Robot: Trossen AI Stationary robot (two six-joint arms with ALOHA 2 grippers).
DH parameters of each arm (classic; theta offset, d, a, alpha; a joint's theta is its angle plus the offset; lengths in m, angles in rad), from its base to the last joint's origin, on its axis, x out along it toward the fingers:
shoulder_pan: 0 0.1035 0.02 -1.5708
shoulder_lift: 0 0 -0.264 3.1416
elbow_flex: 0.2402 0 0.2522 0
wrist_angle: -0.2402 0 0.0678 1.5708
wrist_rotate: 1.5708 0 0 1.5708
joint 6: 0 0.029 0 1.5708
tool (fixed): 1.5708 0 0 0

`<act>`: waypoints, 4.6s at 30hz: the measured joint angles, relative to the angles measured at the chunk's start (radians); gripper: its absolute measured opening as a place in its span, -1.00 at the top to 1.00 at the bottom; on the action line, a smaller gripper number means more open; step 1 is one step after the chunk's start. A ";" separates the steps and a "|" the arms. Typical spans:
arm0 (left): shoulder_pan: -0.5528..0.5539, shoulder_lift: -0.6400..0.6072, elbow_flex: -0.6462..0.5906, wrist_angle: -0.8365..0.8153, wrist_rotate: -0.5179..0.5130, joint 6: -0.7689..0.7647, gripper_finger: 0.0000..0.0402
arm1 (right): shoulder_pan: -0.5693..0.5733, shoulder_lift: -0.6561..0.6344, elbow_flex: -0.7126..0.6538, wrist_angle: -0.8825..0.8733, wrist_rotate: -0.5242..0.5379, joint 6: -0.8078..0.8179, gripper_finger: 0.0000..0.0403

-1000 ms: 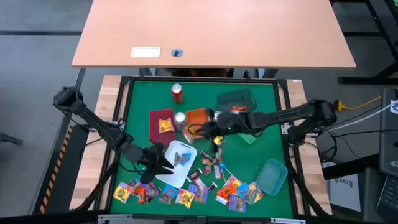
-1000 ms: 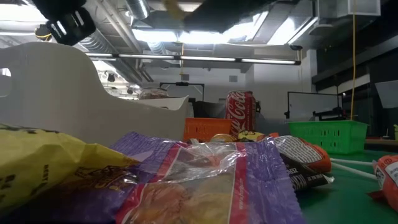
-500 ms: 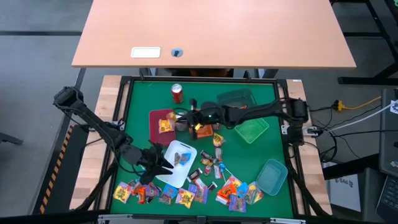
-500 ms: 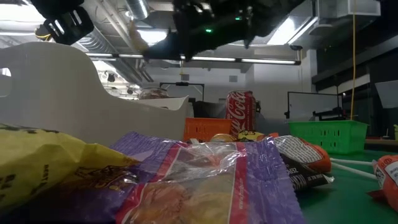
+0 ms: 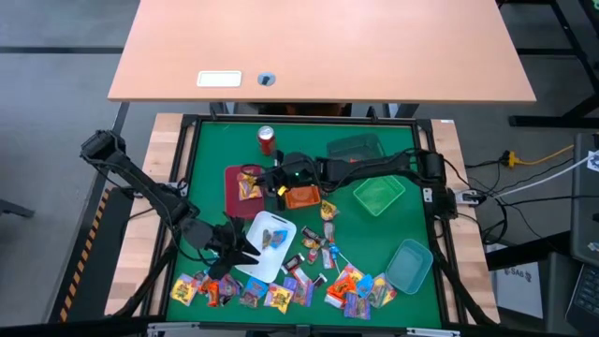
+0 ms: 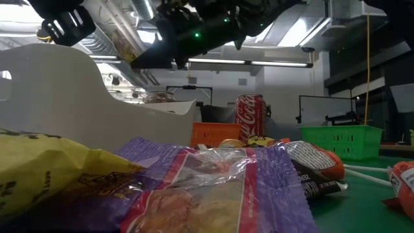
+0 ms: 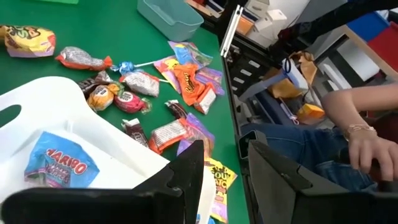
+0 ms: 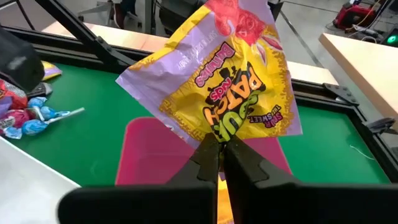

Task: Sort candy
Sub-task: Put the yellow candy into the red bin, then put the blue lollipop into the orange bin

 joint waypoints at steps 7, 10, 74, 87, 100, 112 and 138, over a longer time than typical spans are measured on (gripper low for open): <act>0.000 0.000 0.000 0.000 -0.001 0.000 0.43 | -0.001 0.000 -0.001 0.005 0.001 0.000 0.95; 0.000 0.000 0.000 0.000 -0.004 0.001 0.43 | 0.000 0.000 -0.001 0.005 0.001 0.000 0.95; -0.177 0.115 0.000 -0.688 0.096 -0.969 0.43 | 0.055 -0.283 0.276 -1.344 0.018 0.046 0.12; -0.177 0.122 0.000 -0.669 0.113 -0.954 0.82 | 0.172 -0.317 0.276 -1.477 0.156 0.118 0.12; -0.177 0.121 0.000 -0.669 0.147 -0.964 1.00 | 0.241 -0.433 0.050 -1.444 0.214 0.236 0.12; -0.148 0.022 0.000 -0.672 0.204 -0.966 1.00 | 0.251 -0.700 -0.351 -1.240 0.216 0.406 0.12; 0.155 -0.212 0.000 -0.186 -0.178 -0.381 1.00 | 0.251 -0.747 -0.576 -0.919 0.051 0.457 0.12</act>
